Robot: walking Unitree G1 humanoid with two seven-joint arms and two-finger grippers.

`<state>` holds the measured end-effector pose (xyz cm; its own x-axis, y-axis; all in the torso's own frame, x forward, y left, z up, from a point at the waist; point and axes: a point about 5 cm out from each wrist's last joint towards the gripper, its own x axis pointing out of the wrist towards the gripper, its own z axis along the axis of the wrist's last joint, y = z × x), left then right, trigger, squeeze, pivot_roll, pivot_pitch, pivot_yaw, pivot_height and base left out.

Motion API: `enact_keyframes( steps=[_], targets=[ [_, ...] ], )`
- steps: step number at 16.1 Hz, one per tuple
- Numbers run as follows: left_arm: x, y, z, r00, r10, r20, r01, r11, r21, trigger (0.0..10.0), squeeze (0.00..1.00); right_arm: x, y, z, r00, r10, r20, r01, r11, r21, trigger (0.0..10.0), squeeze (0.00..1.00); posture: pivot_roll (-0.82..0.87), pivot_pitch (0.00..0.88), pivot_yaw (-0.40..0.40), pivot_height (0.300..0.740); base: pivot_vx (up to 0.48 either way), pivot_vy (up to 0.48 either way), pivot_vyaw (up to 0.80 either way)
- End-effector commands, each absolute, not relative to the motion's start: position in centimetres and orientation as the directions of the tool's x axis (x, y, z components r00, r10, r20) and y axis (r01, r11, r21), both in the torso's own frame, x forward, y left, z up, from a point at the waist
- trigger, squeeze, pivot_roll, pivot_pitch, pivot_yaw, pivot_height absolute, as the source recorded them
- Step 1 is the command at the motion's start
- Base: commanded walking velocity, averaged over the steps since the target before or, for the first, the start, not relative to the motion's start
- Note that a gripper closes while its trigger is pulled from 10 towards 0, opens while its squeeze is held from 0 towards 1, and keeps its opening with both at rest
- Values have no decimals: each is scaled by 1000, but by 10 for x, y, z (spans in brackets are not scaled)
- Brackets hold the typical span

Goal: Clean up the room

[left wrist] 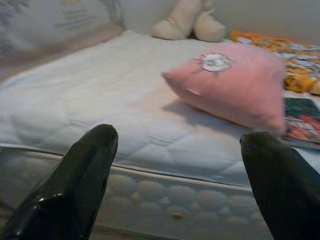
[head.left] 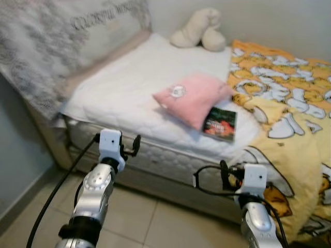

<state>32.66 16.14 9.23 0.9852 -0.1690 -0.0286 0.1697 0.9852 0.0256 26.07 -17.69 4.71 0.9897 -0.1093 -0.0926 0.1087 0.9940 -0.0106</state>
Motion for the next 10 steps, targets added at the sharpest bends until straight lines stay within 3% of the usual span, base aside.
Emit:
enact_keyframes(
  steps=[1, 4, 8, 10],
  targets=[
    [329, 154, 96, 984, -176, -8, 176, 984, 34, 10000, 0, 264, -186, 53, 989, -130, -67, 129, 991, -17, 10000, 0, 80, 0, -26, 740, 435, 0, 0],
    [330, 152, 99, 983, -186, 10, 185, 980, 67, 10000, 0, 264, -187, 54, 990, -128, -65, 127, 992, -20, 10000, 0, 80, 0, -28, 740, 419, 161, 0],
    [329, 149, 100, 980, -197, 31, 196, 980, 31, 10000, 0, 264, -187, 55, 991, -118, -61, 116, 993, -35, 10000, 0, 77, 0, -26, 740, 425, 0, 0],
    [328, 144, 101, 972, -233, 40, 229, 970, 84, 10000, 0, 264, -188, 53, 990, -123, -73, 120, 992, -34, 10000, 0, 78, 0, -27, 740, 424, 0, 0]
  ],
)
